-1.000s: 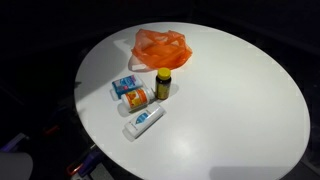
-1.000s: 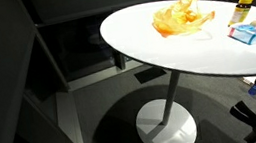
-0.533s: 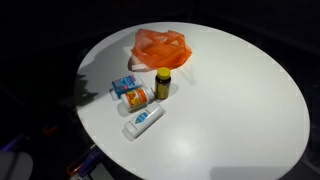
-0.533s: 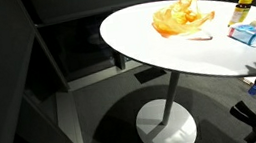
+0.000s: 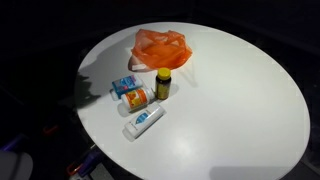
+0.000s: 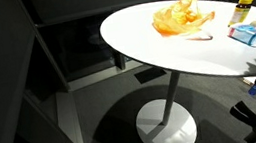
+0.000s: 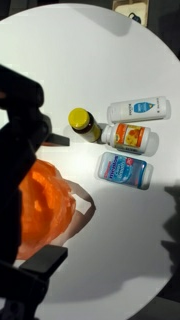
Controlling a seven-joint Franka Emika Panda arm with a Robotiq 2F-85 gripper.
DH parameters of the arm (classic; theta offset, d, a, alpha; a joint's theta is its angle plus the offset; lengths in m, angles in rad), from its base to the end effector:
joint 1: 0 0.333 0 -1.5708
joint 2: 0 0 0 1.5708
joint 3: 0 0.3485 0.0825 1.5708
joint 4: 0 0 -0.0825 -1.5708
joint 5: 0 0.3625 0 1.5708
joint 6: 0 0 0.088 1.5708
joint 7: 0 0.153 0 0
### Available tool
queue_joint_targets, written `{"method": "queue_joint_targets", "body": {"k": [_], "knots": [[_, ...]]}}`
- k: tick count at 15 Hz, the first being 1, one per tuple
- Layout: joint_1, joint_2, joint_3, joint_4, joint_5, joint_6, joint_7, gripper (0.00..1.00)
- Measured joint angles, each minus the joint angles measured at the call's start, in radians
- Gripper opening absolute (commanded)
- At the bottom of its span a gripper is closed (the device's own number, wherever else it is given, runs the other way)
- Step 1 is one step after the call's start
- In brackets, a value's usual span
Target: Pick up the yellow and brown bottle and put it in the plastic bag
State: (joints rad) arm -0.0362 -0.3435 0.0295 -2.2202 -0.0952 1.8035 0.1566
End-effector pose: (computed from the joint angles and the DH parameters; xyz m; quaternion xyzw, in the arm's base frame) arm 0.4075 -0.0140 0.5000 0.9956 -0.0698 -0.0328 0.0534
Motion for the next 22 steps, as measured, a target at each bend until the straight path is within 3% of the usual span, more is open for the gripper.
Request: {"method": "queue_joint_targets", "body": {"k": [4, 8, 14, 22], "knots": [[-0.046, 0.002, -0.028, -0.025, -0.058, 0.021, 0.012, 1.0], [-0.081, 0.026, -0.07, -0.087, -0.078, 0.139, 0.013, 1.0], [-0.107, 0.135, -0.122, -0.146, -0.078, 0.315, 0.012, 1.0], [-0.113, 0.281, -0.151, -0.155, -0.078, 0.424, 0.011, 1.0]]}}
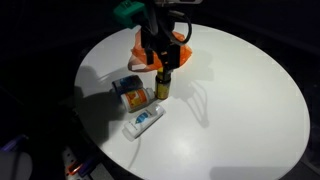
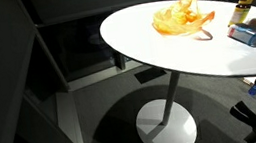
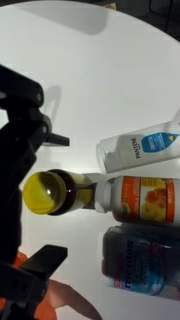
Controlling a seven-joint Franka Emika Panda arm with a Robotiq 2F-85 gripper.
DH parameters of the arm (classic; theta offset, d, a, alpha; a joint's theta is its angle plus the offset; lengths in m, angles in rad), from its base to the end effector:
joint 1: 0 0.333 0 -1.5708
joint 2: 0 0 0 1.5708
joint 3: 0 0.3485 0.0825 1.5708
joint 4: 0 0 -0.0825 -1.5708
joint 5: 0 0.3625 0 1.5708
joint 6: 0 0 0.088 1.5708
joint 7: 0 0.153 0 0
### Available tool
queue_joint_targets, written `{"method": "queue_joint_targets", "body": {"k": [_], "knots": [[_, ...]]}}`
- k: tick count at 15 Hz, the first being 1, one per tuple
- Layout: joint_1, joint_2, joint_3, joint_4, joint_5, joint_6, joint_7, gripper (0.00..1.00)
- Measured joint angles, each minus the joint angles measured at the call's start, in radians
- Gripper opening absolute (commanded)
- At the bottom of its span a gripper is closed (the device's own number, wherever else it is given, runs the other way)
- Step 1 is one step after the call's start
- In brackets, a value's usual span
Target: Pick up the yellow and brown bottle and put it in the plastic bag
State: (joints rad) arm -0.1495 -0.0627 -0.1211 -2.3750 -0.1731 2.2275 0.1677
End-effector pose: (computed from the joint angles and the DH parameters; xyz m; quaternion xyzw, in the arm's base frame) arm 0.4392 -0.1338 0.3425 0.9839 -0.1619 -0.0454 0.0601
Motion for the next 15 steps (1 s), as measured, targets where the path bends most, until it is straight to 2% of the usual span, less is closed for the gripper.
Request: {"method": "queue_joint_targets", "body": {"k": [1, 2, 3, 5, 11, 15], "knots": [[0.0, 0.011, -0.001, 0.0, 0.0, 0.007, 0.0, 1.0], [0.0, 0.02, -0.001, 0.0, -0.001, 0.015, 0.0, 0.95], [0.0, 0.027, -0.002, 0.001, -0.003, 0.021, 0.0, 0.74], [0.0, 0.038, -0.003, 0.004, -0.014, 0.027, 0.0, 0.7], [0.001, 0.042, -0.003, 0.019, -0.057, 0.028, 0.0, 0.2], [0.011, 0.026, 0.002, 0.035, -0.062, 0.021, 0.0, 0.2]]}}
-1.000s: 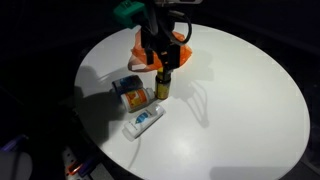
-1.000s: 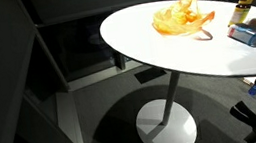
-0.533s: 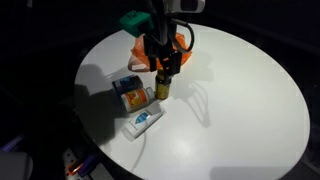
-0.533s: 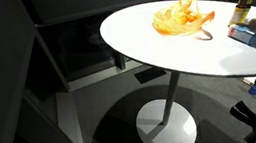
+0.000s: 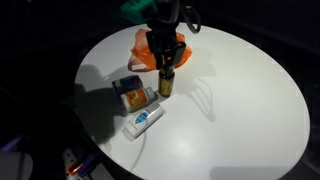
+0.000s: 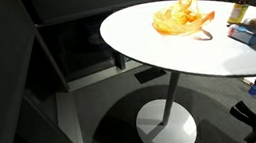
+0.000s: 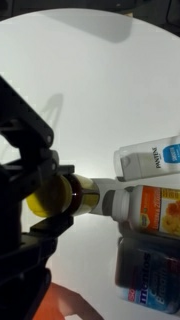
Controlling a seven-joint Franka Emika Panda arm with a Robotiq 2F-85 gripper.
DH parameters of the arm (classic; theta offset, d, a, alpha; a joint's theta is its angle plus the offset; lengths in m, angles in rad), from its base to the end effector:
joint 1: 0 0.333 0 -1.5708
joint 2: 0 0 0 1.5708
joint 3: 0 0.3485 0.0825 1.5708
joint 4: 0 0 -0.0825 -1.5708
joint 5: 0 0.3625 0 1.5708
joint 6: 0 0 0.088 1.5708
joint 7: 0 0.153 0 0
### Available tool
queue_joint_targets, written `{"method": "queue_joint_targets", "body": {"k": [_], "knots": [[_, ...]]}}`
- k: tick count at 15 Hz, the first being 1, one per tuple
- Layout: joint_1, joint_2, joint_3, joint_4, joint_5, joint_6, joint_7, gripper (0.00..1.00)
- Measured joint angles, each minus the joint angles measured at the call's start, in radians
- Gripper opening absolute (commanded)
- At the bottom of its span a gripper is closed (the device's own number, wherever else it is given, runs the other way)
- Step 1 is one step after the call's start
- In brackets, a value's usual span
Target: Pick up the yellow and brown bottle and put it in the plastic bag
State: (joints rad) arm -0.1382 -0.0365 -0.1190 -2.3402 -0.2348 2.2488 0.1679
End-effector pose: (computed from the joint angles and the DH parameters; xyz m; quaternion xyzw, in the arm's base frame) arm 0.4556 -0.1352 0.3466 0.9866 -0.1351 -0.0311 0.0857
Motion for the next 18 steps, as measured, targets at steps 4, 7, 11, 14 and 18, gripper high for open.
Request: {"method": "queue_joint_targets", "body": {"k": [4, 7, 11, 14, 18], "knots": [[0.032, -0.047, 0.026, 0.027, 0.0, -0.037, 0.0, 0.2], [0.059, -0.092, 0.061, 0.061, 0.0, -0.071, 0.0, 0.2], [0.089, -0.118, 0.103, 0.108, -0.003, -0.076, 0.0, 0.2], [0.102, -0.106, 0.117, 0.122, -0.003, -0.064, 0.0, 0.2], [0.109, -0.061, 0.12, 0.126, -0.003, -0.022, 0.0, 0.2]]}}
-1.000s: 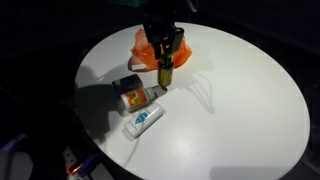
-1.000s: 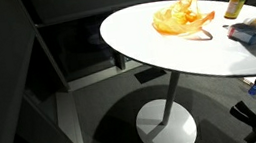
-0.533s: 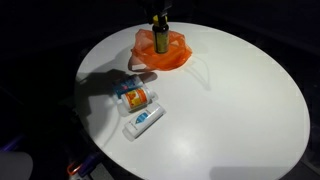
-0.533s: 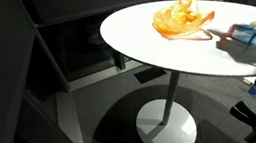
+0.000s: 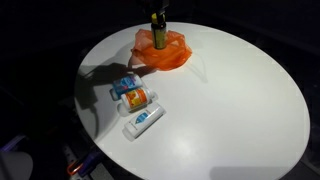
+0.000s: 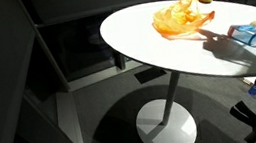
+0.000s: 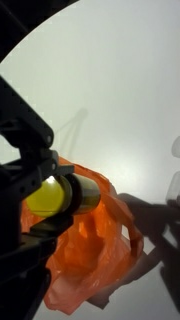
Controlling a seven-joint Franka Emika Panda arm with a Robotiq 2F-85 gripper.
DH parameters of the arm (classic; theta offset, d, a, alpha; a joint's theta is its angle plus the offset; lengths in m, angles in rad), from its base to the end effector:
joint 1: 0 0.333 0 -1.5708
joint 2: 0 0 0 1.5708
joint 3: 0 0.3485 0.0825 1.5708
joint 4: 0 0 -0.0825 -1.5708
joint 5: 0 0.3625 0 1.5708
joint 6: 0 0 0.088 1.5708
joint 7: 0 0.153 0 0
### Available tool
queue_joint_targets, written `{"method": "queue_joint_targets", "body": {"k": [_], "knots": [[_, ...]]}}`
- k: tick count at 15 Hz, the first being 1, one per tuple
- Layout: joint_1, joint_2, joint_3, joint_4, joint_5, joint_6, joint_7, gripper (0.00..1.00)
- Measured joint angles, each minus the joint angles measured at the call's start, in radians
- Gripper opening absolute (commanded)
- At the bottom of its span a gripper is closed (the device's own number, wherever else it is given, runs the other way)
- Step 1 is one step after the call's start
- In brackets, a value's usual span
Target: Pick up the yellow and brown bottle and put it in the plastic bag
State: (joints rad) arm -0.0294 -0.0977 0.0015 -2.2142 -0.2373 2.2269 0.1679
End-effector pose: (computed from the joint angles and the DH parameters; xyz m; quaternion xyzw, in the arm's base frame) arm 0.5054 -0.0300 0.4295 0.9932 -0.0303 0.0615 0.0936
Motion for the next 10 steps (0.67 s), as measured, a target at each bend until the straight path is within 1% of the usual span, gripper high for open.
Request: {"method": "queue_joint_targets", "body": {"k": [6, 10], "knots": [[0.007, 0.09, 0.0, 0.015, 0.003, 0.071, 0.0, 0.2], [0.012, 0.137, 0.0, 0.032, 0.003, 0.091, 0.0, 0.2]]}}
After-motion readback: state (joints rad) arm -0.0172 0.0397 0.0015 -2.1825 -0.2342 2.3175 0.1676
